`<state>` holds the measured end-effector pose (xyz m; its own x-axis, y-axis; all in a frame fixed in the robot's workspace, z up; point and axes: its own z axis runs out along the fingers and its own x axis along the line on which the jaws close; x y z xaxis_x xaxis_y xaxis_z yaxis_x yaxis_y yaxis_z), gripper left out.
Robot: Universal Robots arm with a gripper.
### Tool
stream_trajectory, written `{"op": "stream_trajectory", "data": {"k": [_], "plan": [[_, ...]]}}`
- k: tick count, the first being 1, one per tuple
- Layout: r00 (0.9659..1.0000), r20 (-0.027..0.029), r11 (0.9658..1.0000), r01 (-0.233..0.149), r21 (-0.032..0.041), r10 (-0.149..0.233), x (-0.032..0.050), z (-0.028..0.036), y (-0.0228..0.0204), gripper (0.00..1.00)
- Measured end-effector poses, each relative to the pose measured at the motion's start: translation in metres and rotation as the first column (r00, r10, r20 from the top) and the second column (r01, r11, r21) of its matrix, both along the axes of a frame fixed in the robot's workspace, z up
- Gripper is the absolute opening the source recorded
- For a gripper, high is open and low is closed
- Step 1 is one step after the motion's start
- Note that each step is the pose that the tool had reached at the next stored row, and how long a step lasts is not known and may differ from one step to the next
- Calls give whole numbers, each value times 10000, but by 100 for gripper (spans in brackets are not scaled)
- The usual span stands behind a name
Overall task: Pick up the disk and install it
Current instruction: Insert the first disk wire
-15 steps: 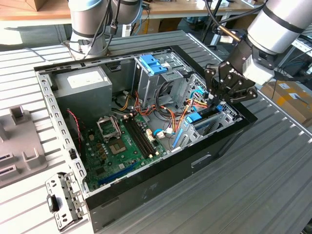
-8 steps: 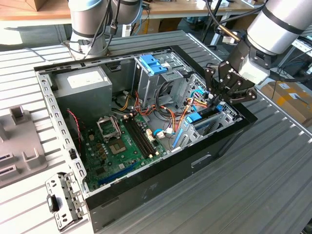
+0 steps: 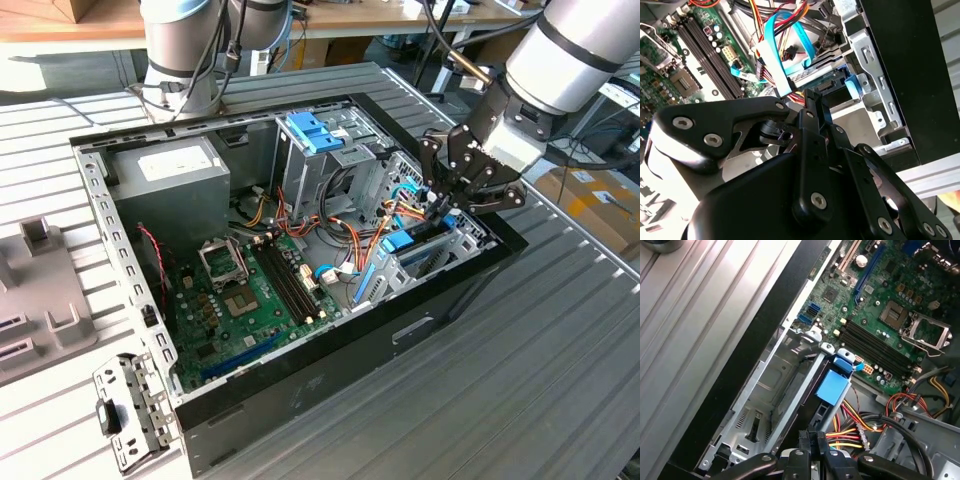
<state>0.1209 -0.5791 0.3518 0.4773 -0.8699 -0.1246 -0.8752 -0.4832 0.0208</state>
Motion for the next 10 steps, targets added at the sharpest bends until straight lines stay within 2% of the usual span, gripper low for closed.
{"op": "stream_trajectory", "data": {"k": [7,10], "plan": [[9980,0,9980,636,2,-636,1,-10,1,17],[9952,1,9952,976,-5,-976,1,-10,0,17]]}}
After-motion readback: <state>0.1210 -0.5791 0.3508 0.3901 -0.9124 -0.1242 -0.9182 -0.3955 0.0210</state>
